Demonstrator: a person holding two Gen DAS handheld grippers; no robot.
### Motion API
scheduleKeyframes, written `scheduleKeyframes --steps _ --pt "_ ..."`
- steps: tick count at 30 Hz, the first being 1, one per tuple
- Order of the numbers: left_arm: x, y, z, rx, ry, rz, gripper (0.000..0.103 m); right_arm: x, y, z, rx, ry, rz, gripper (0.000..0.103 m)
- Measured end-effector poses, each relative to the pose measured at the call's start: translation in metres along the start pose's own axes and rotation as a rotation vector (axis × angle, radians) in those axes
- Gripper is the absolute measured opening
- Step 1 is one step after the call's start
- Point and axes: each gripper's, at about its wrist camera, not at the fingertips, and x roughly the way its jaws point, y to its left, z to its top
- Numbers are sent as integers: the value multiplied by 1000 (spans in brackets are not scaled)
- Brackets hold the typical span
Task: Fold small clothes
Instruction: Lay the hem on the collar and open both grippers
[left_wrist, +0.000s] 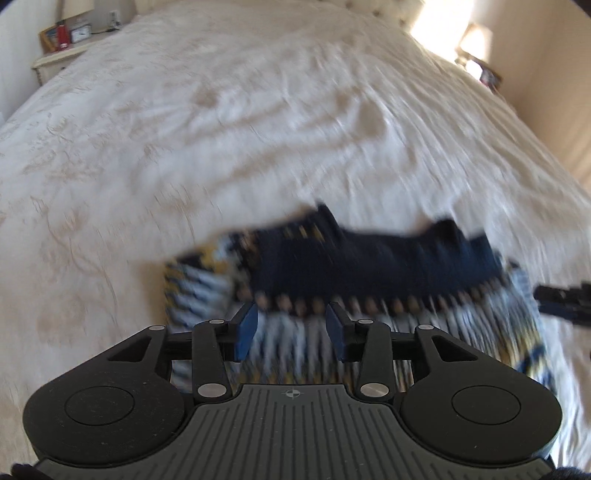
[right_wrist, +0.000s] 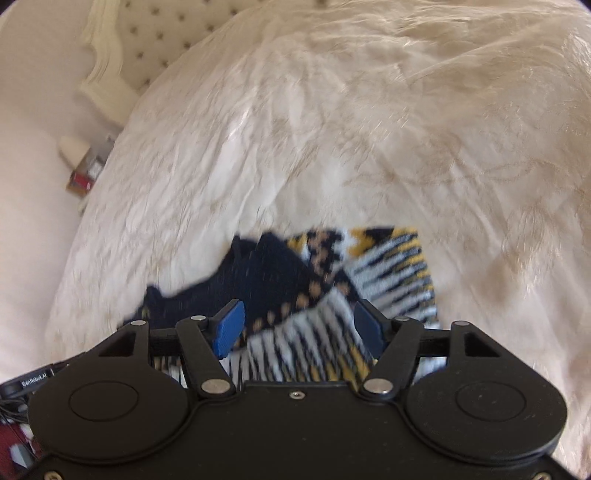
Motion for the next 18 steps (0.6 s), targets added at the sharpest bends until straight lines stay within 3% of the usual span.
scheduleKeyframes --steps 5,9,12,16,18 --pt "4 -26 -44 59 94 -9 40 -1 30 -37 -208 91 -31 70" --pt "15 -34 -76 179 173 64 40 4 34 -64 -346 178 -121 73" --pt "19 -28 -84 194 180 73 41 7 19 -74 -361 225 -213 73" --pt "17 -27 -76 161 184 76 41 3 6 -75 -328 213 -204 72" --pt "16 -28 -75 139 181 81 42 3 8 -75 -329 208 -214 81"
